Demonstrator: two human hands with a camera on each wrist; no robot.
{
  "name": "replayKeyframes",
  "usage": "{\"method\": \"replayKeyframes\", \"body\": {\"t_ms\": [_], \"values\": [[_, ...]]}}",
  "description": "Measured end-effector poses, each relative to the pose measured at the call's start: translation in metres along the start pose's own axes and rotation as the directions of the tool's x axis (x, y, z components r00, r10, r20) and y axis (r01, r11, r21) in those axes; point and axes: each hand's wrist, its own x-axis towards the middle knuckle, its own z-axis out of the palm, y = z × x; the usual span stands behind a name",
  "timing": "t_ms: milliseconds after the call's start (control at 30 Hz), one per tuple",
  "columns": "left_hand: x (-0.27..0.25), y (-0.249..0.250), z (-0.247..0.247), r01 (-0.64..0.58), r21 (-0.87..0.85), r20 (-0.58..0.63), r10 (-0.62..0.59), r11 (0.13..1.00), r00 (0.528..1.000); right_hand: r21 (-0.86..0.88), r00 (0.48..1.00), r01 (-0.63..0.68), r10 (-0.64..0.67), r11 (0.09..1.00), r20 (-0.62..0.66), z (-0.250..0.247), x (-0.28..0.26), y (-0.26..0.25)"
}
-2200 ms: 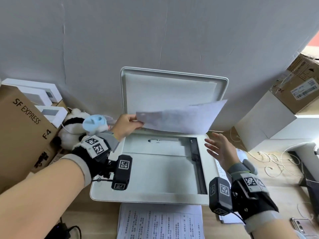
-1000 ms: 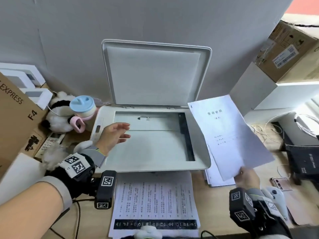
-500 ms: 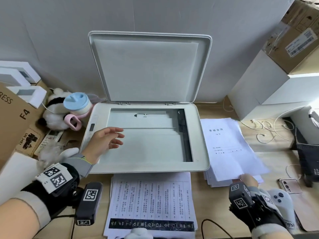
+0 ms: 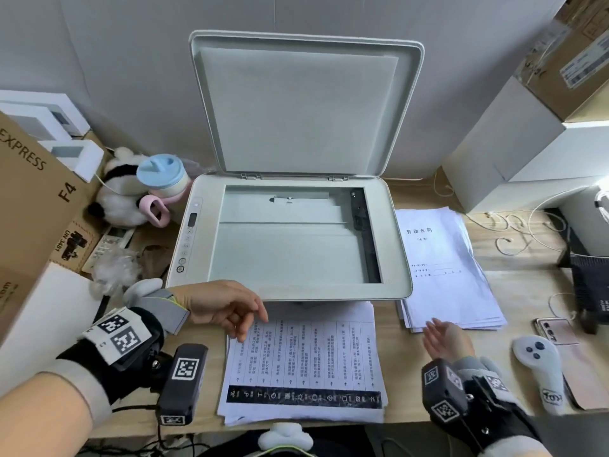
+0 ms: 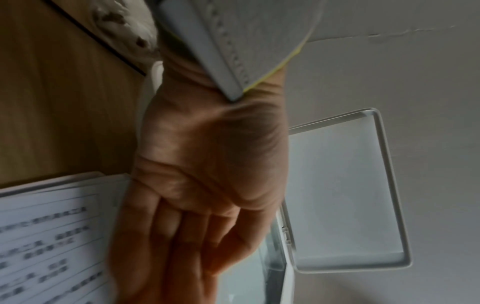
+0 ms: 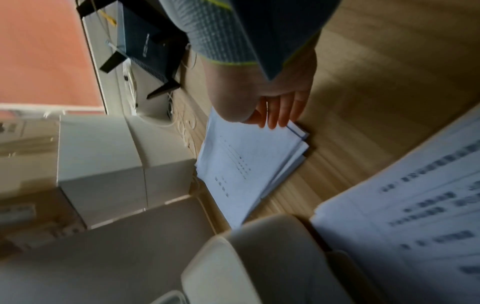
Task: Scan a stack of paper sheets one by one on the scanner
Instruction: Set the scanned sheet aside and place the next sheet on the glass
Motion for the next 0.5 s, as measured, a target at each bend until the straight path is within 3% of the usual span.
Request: {"method": "replayKeyframes", "body": {"t_ms": [67, 167, 267, 333, 400, 500], "values": [[0.001, -0.012, 0.003, 0.072, 0.011, 0.017, -0.072, 0.997, 0.997, -0.077, 0.986, -0.069, 0.08, 0.995, 0.149, 0.014, -0.013, 0.014], [0.009, -0.034, 0.001, 0.186, -0.024, -0.153, -0.188, 0.982, 0.97, -0.273, 0.956, -0.1, 0.169, 0.957, 0.242, 0.029, -0.027, 0.032], [0.022, -0.065, -0.006, 0.253, -0.115, -0.403, -0.278, 0.961, 0.872, -0.45, 0.96, -0.032, 0.153, 0.892, 0.236, 0.036, -0.033, 0.048], [0.028, -0.081, -0.01, 0.253, -0.183, -0.502, -0.312, 0.95, 0.806, -0.516, 0.971, 0.016, 0.109, 0.857, 0.211, 0.037, -0.034, 0.054], [0.03, -0.091, -0.011, 0.251, -0.233, -0.546, -0.34, 0.94, 0.765, -0.545, 0.977, 0.051, 0.072, 0.837, 0.203, 0.038, -0.038, 0.057], [0.035, -0.098, -0.009, 0.246, -0.275, -0.548, -0.362, 0.929, 0.754, -0.555, 0.973, 0.081, 0.055, 0.828, 0.224, 0.038, -0.043, 0.058]]}}
